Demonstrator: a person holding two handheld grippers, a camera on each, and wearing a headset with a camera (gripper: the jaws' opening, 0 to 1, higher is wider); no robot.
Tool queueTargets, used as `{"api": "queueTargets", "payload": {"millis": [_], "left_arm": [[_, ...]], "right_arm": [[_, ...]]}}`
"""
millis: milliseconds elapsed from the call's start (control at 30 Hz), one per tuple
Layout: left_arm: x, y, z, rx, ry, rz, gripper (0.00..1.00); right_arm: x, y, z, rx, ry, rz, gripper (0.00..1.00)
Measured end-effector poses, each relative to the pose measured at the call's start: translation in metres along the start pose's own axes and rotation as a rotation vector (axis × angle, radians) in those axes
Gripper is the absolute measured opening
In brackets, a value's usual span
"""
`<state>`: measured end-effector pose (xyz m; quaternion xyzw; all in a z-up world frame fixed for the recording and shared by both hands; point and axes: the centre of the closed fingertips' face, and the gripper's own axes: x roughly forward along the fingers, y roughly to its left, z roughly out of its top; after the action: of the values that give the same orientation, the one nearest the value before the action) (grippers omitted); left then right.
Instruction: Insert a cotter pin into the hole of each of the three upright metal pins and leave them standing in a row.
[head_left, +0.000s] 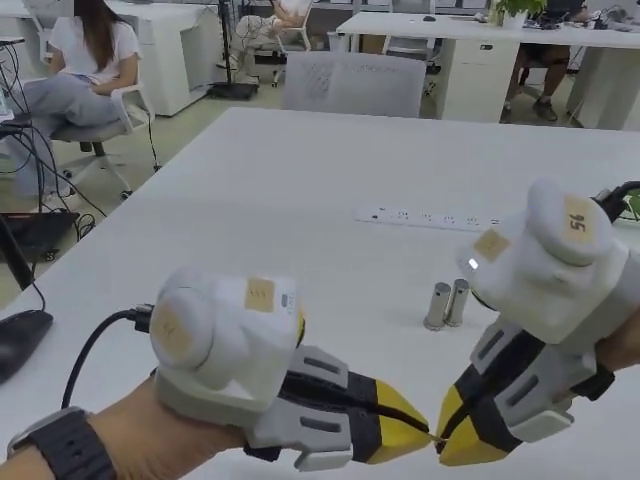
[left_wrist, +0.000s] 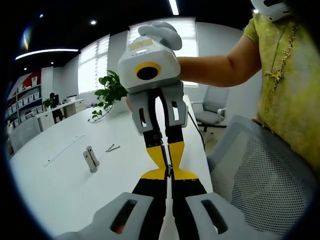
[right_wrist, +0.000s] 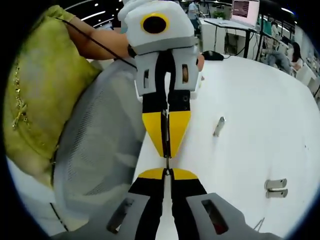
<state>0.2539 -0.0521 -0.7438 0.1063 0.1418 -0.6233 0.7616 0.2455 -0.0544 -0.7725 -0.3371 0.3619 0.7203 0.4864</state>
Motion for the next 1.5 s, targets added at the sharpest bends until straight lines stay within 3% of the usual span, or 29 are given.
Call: {"api": "queueTargets", "payload": {"millis": [467,733,900,1333,1500], "left_arm": [[0.001,0.004,-0.003,-0.018,0.012,0.026,0.01],[-0.001,0.011,-0.005,-0.149,0.007,0.047,0.01],[-0.001,0.014,-0.007,-0.180,0.010,0.058,0.01],[-0.002,0.015,-0.008,-0.029,0.040,0.084,0.00],[0.000,0.013,-0.010,-0.017,0.054,0.076,0.00]], "right_arm": [[-0.004,-0.005,0.001,-0.080,0.027,-0.082,0.03],[-0.005,-0.012,0.003,-0.106,0.043,-0.134,0.03],[-0.007,-0.016,0.004,-0.120,0.050,-0.158,0.03],[-0.006,-0.016,0.005,-0.082,0.039,-0.135,0.07],[-0.006,-0.015,0.004,-0.058,0.034,-0.124,0.04]]}}
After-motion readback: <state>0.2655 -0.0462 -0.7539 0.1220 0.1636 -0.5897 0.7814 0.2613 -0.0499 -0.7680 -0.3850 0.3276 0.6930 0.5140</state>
